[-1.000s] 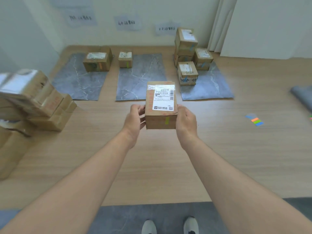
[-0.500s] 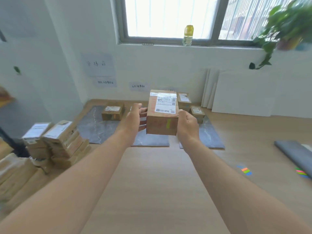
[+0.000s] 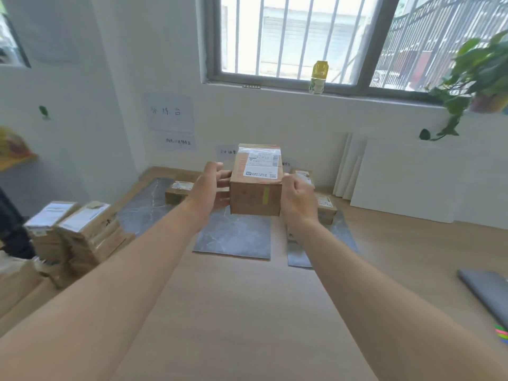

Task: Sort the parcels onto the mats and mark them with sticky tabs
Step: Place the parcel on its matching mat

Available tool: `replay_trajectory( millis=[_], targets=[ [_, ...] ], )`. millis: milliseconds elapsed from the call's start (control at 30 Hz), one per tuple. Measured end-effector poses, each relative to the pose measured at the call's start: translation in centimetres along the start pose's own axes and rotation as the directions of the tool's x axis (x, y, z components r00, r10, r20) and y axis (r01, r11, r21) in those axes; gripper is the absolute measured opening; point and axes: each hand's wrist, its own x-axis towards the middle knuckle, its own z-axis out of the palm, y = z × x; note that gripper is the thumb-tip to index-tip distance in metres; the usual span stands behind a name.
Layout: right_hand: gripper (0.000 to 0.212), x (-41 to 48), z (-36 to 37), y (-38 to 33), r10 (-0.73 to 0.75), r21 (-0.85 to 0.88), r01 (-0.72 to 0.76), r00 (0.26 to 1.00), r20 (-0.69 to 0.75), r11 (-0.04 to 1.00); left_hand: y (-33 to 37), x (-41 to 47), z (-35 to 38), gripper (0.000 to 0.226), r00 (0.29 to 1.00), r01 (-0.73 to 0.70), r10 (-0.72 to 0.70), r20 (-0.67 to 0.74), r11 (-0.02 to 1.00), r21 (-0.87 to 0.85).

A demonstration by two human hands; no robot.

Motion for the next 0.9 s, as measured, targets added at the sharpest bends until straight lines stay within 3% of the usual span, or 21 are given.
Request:
replay_trajectory(
  millis=[200, 333, 667, 833, 900],
  targets=[
    [0.039, 5.1, 5.4, 1.6, 0.023, 0.009, -0.024, 0.994, 0.11, 1.0, -0.6, 6.3, -3.2, 0.046, 0.998, 0.061, -0.06, 0.011, 0.995, -0.076],
    [0.057, 9.7, 11.9, 3.2, 0.076, 0.038, -0.08, 0.993, 0.093, 0.996, -1.4, 13.1, -6.0, 0.04, 0.997, 0.078, -0.073, 0.04, 0.988, -0.133],
    [0.041, 19.3, 22.8, 8.6, 0.233, 0.113, -0.232, 0.972, -0.003, 0.966, -6.1, 29.8, -10.4, 0.045, 0.966, 0.237, -0.222, 0.134, 0.966, -0.103],
    [0.045, 24.0, 26.4, 13.5, 0.251, 0.076, -0.252, 0.968, 0.018, 0.965, -10.9, 36.4, -9.4, 0.056, 0.944, 0.299, -0.29, 0.159, 0.954, -0.037],
    [0.045, 25.7, 27.5, 16.4, 0.302, 0.091, -0.304, 0.952, 0.036, 0.948, -13.0, 38.6, -8.8, 0.049, 0.935, 0.328, -0.322, 0.147, 0.944, -0.021]
  ],
)
